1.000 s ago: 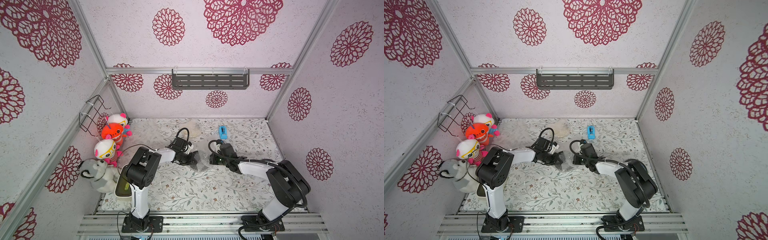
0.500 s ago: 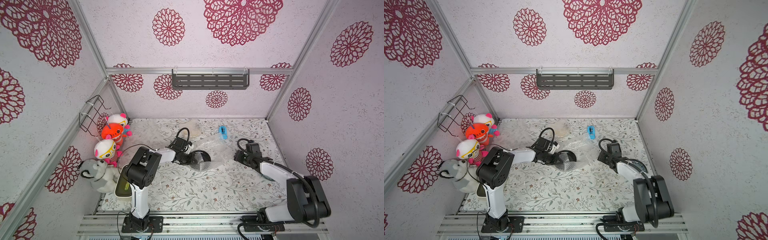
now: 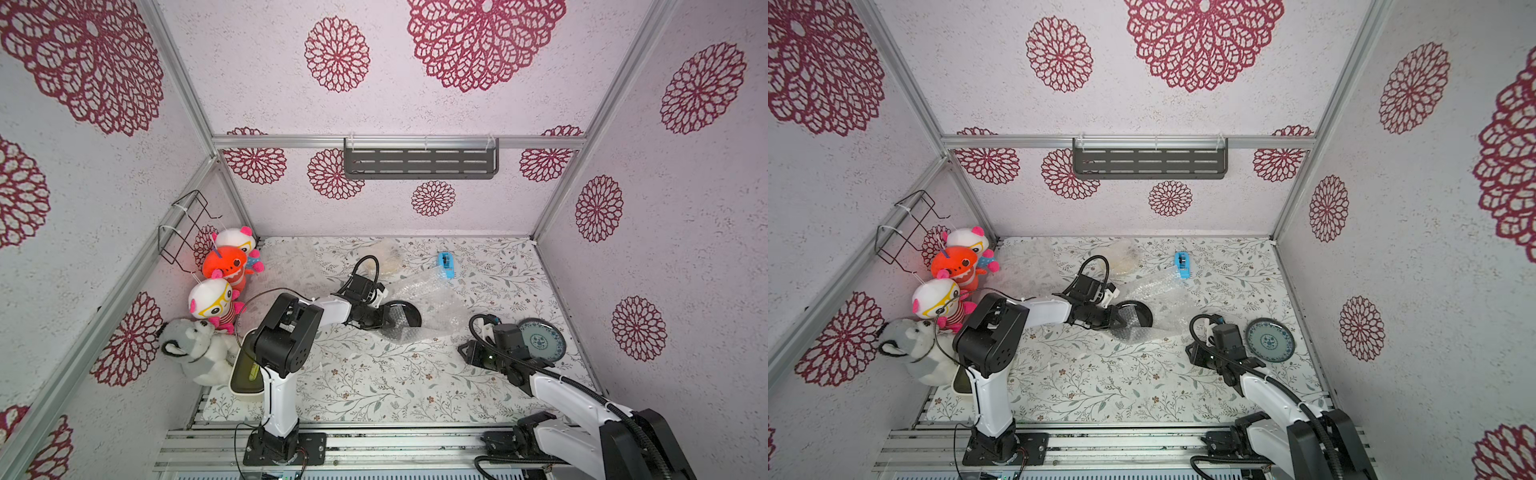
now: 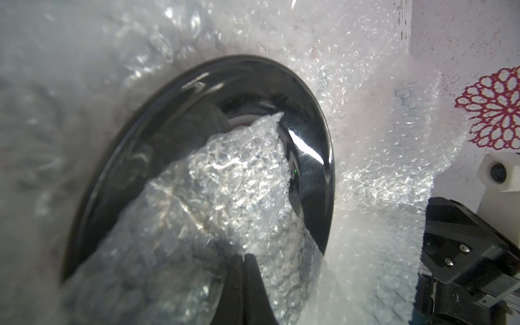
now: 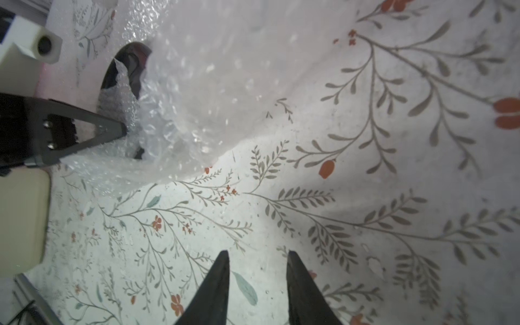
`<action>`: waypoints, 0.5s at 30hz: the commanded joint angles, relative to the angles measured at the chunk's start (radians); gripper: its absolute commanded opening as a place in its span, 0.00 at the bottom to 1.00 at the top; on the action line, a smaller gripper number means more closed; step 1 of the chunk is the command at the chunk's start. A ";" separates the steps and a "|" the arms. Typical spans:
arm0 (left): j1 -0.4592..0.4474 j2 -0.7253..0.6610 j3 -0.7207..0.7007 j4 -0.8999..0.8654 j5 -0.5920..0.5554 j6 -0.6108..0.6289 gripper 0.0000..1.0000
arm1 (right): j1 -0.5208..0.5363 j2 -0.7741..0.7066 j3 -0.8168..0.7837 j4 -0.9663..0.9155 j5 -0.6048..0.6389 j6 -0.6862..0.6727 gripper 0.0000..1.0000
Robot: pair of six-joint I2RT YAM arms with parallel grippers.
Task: Wrap dinner plates in bubble wrap
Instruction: Wrap the plate in the bubble wrap.
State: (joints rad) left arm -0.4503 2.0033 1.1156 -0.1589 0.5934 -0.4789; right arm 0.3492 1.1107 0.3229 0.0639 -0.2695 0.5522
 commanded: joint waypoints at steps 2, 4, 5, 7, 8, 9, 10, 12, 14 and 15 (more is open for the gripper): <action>0.002 0.058 -0.005 -0.054 -0.040 0.029 0.00 | 0.075 0.171 0.040 0.215 -0.005 -0.001 0.25; 0.002 0.063 -0.002 -0.055 -0.035 0.035 0.00 | 0.094 0.271 0.086 0.300 0.016 -0.027 0.20; 0.000 0.064 0.000 -0.053 -0.031 0.039 0.00 | 0.098 0.323 0.127 0.326 0.011 -0.052 0.18; 0.001 0.066 0.000 -0.055 -0.029 0.051 0.00 | 0.106 0.397 0.197 0.376 -0.035 -0.085 0.17; 0.001 0.067 0.000 -0.053 -0.027 0.057 0.01 | 0.112 0.426 0.230 0.397 -0.056 -0.100 0.17; 0.001 0.070 0.000 -0.055 -0.025 0.062 0.01 | 0.120 0.456 0.268 0.404 -0.073 -0.119 0.16; 0.001 0.073 0.001 -0.054 -0.022 0.066 0.01 | 0.125 0.482 0.299 0.402 -0.090 -0.134 0.16; 0.001 0.078 0.004 -0.054 -0.014 0.073 0.03 | 0.136 0.544 0.376 0.393 -0.125 -0.161 0.16; 0.001 0.076 0.005 -0.053 -0.011 0.077 0.05 | 0.148 0.582 0.424 0.393 -0.132 -0.169 0.15; 0.001 0.075 0.006 -0.054 -0.008 0.080 0.06 | 0.154 0.599 0.446 0.388 -0.137 -0.171 0.16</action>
State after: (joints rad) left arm -0.4503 2.0243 1.1324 -0.1577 0.6323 -0.4332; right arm 0.4843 1.6848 0.7139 0.4084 -0.3538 0.4343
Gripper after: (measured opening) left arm 0.057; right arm 0.155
